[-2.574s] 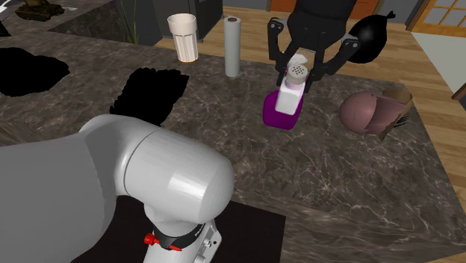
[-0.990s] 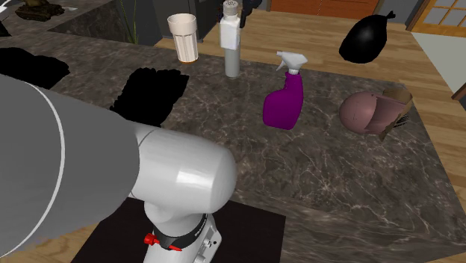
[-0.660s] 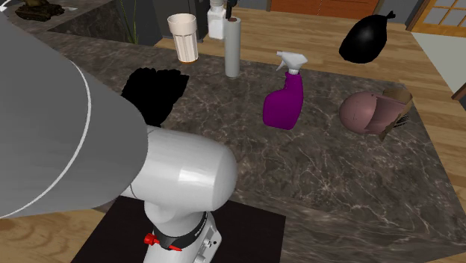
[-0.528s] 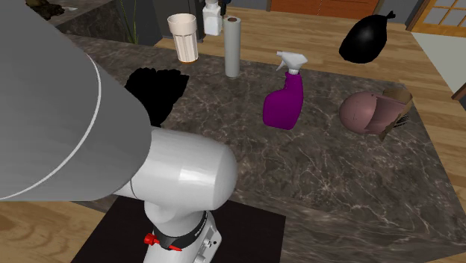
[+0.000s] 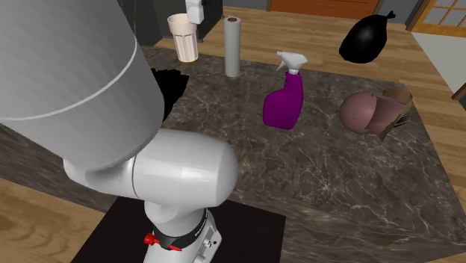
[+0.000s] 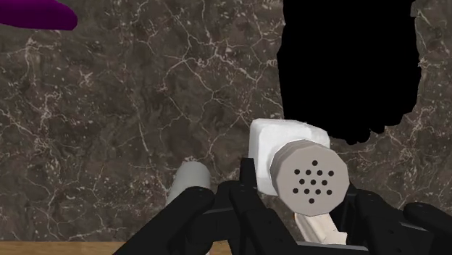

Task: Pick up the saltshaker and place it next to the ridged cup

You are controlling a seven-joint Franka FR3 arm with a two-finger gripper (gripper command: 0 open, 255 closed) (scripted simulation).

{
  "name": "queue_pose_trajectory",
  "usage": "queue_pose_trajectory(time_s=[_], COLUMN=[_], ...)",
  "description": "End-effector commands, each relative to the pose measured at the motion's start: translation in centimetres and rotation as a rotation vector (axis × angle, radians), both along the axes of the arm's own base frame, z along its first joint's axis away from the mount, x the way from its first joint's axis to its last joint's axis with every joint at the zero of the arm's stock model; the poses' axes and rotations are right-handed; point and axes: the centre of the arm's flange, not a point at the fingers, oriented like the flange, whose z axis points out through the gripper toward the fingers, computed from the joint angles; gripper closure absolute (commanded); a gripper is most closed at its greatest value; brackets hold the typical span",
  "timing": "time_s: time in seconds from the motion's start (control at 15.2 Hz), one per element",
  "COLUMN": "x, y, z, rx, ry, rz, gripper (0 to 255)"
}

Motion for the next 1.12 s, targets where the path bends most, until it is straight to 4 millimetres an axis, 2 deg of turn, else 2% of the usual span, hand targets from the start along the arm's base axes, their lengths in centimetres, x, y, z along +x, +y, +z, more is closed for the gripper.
queue_pose_trajectory(time_s=[0.0,0.13,1.06], x=[1.6,3.2,3.2], y=[2.1,4.0,4.0], z=[0.2,0.2,-7.2], rx=[0.001,0.001,0.001], ry=[0.0,0.0,0.0], rz=[0.0,0.0,0.0], gripper=[255,255,255])
